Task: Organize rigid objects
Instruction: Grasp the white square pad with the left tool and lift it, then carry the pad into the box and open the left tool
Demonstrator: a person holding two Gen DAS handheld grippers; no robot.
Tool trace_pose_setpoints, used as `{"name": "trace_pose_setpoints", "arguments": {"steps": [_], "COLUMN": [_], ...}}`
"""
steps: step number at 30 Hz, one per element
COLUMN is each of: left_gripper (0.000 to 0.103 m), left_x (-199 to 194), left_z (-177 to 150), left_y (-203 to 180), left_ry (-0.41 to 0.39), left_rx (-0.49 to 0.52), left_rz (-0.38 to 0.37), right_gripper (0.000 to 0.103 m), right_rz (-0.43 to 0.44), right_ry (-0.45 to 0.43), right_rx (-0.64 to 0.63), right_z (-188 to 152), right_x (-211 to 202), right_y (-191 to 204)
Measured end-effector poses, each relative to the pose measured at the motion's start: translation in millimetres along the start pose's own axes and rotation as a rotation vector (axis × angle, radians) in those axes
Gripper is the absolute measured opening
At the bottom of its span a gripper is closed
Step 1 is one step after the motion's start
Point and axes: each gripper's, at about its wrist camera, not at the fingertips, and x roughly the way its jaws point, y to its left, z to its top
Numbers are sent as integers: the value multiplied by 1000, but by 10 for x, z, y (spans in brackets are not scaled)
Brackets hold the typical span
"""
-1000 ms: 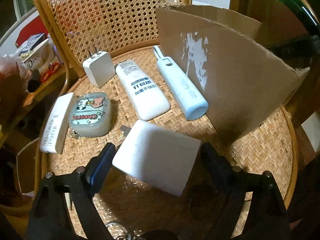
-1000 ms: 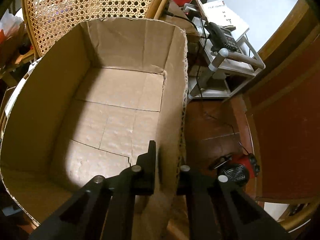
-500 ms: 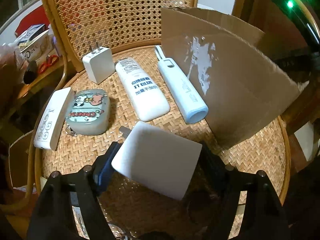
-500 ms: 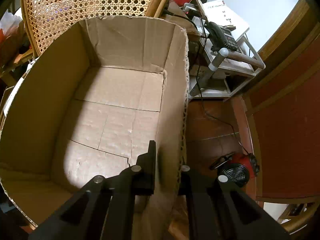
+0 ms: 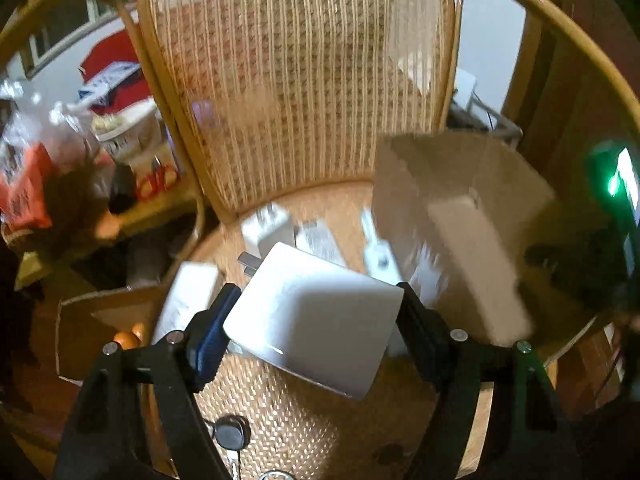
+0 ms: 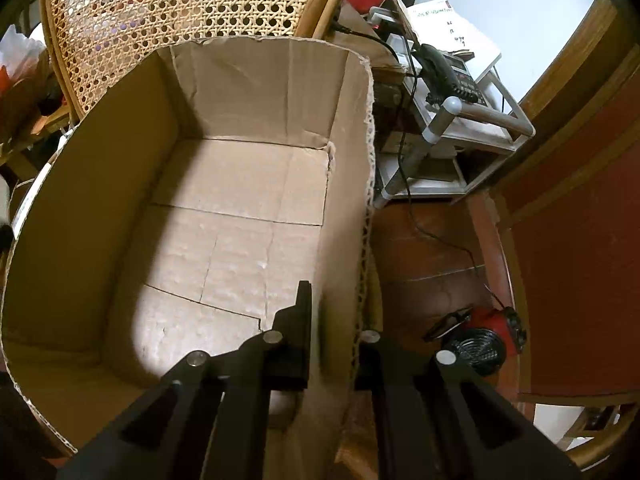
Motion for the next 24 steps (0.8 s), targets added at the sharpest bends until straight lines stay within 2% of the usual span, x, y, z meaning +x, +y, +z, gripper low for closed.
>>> {"name": "trace_pose_setpoints", "arguments": {"steps": [5, 15, 24], "left_gripper": [76, 76, 77], "left_x": [-144, -80, 113], "left_z": [261, 405, 336], "left_y": [-223, -874, -912], "left_ry": [-58, -62, -22], "left_rx": [-13, 38, 18], "left_rz": [-15, -82, -95], "right_gripper": [10, 10, 10], "right_rz": [9, 14, 24], "right_ry": [-4, -2, 15], "right_rx": [12, 26, 60], "right_z": [11, -8, -24], "right_x": [-4, -7, 25], "right_y": [6, 26, -25]}}
